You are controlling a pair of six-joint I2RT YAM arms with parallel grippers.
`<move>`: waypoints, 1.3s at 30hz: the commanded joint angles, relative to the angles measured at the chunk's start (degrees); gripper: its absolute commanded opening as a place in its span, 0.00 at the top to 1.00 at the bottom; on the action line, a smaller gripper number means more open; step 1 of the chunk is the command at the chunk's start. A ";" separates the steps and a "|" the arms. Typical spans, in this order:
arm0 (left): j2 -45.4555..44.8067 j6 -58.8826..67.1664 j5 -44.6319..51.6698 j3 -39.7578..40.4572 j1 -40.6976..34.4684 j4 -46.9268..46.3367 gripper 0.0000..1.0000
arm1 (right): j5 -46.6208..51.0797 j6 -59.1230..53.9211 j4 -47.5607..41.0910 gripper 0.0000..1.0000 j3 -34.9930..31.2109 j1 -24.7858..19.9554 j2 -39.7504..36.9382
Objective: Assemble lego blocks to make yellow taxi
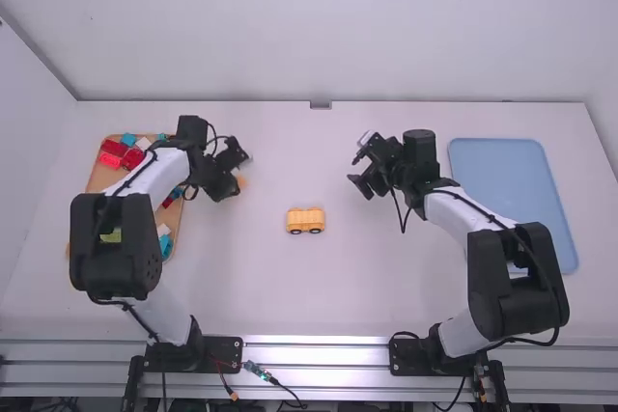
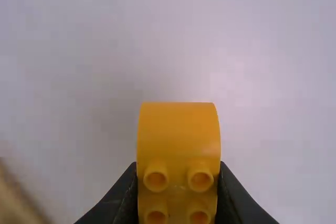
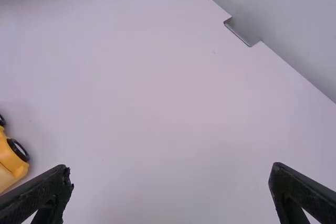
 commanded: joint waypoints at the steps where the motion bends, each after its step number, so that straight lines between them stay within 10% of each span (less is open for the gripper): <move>1: -0.88 20.83 5.84 -1.16 -2.08 -2.16 0.98 | -0.28 0.28 -0.17 0.01 0.28 -0.17 -1.24; 18: 0.63 32.28 -9.70 -9.11 -15.54 2.12 0.98 | -0.28 0.28 0.02 0.01 0.28 -0.26 -1.24; 39: 1.70 32.96 5.35 -14.43 -8.96 9.05 0.95 | -0.28 0.31 0.20 0.01 0.28 -0.22 -1.24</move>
